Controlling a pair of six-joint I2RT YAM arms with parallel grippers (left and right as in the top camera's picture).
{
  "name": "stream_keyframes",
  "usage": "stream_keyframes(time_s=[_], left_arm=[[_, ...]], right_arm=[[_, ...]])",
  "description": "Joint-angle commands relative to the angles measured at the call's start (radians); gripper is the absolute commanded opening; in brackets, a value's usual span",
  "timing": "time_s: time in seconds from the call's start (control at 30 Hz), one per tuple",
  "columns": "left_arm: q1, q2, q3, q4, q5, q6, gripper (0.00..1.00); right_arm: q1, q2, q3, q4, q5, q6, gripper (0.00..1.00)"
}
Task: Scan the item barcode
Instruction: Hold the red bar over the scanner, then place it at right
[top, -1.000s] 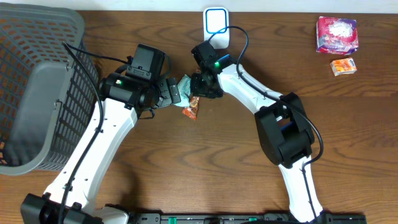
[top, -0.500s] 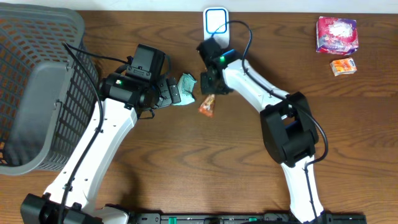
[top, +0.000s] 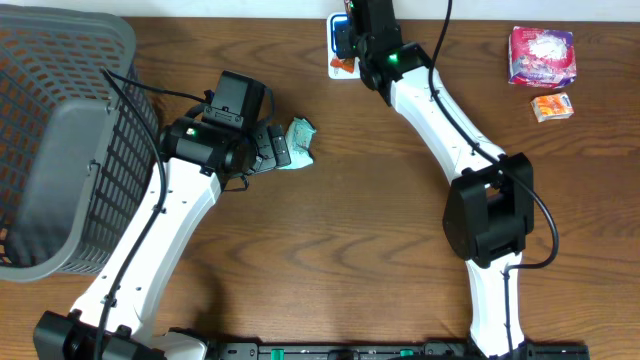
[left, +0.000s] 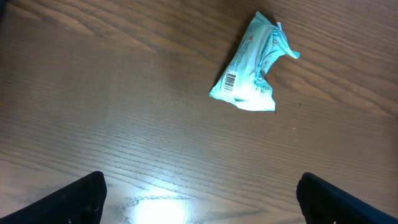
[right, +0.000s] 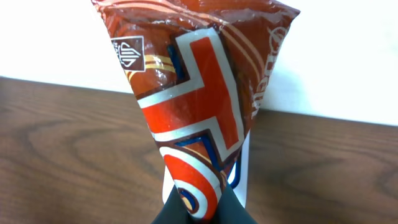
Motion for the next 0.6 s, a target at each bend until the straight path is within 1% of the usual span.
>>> stream_keyframes(time_s=[0.0, 0.1, 0.2, 0.23, 0.37, 0.43, 0.5, 0.53, 0.57], left_arm=[[0.003, 0.004, -0.003, -0.003, -0.01, -0.013, 0.98], [0.003, 0.004, -0.003, -0.003, -0.01, -0.013, 0.98], [0.003, 0.004, -0.003, -0.003, -0.01, -0.013, 0.98], [0.003, 0.004, -0.003, -0.003, -0.01, -0.013, 0.98], [0.003, 0.004, -0.003, -0.003, -0.01, -0.013, 0.97], [0.003, 0.004, -0.003, -0.003, -0.01, -0.013, 0.98], [0.003, 0.004, -0.003, -0.003, -0.01, -0.013, 0.98], [0.003, 0.004, -0.003, -0.003, -0.01, -0.013, 0.98], [0.003, 0.004, -0.003, -0.003, -0.01, -0.013, 0.98]], right_arm=[[-0.028, 0.016, -0.008, 0.041, 0.022, -0.022, 0.01], [-0.043, 0.06, -0.008, 0.098, 0.022, 0.0, 0.01], [-0.051, 0.074, -0.008, 0.085, 0.032, 0.008, 0.01], [-0.056, 0.072, -0.008, 0.078, 0.067, 0.008, 0.01], [-0.095, 0.024, -0.007, 0.035, 0.384, 0.007, 0.01], [-0.152, 0.0, -0.007, -0.035, 0.57, -0.001, 0.01], [-0.212, -0.003, -0.007, -0.121, 0.638, -0.004, 0.01], [-0.229, -0.003, -0.007, -0.15, 0.639, -0.003, 0.01], [-0.286, -0.002, -0.008, -0.25, 0.621, 0.042, 0.01]])
